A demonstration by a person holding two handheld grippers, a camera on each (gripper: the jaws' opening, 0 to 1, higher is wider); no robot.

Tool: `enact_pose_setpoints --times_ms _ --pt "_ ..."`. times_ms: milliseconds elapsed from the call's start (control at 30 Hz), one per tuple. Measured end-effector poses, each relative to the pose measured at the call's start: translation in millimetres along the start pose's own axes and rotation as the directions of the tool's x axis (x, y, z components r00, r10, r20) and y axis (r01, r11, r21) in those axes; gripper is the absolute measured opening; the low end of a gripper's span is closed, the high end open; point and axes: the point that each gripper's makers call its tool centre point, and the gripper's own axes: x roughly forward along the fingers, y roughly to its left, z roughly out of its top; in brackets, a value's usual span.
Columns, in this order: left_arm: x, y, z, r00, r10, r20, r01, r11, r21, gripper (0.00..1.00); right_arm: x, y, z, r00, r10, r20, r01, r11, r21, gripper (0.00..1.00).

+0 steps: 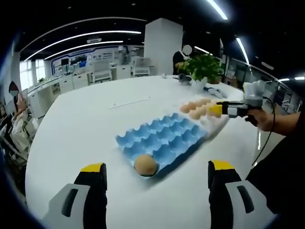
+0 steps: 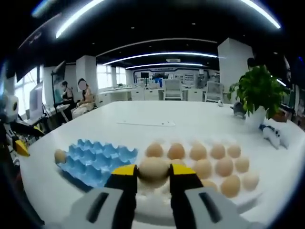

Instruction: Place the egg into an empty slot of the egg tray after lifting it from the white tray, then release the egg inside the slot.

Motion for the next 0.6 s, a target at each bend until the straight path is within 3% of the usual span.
enact_pose_setpoints --times_ms 333,600 --pt "0.0 0.5 -0.6 1.0 0.003 0.003 -0.003 1.0 -0.003 0.87 2.5 31.1 2.4 0.997 0.079 0.007 -0.079 0.997 -0.013 0.26" --pt "-0.7 0.3 -2.4 1.0 0.002 0.0 -0.002 1.0 -0.004 0.87 10.6 72.7 3.7 0.983 0.186 0.0 -0.186 0.982 -0.024 0.26"
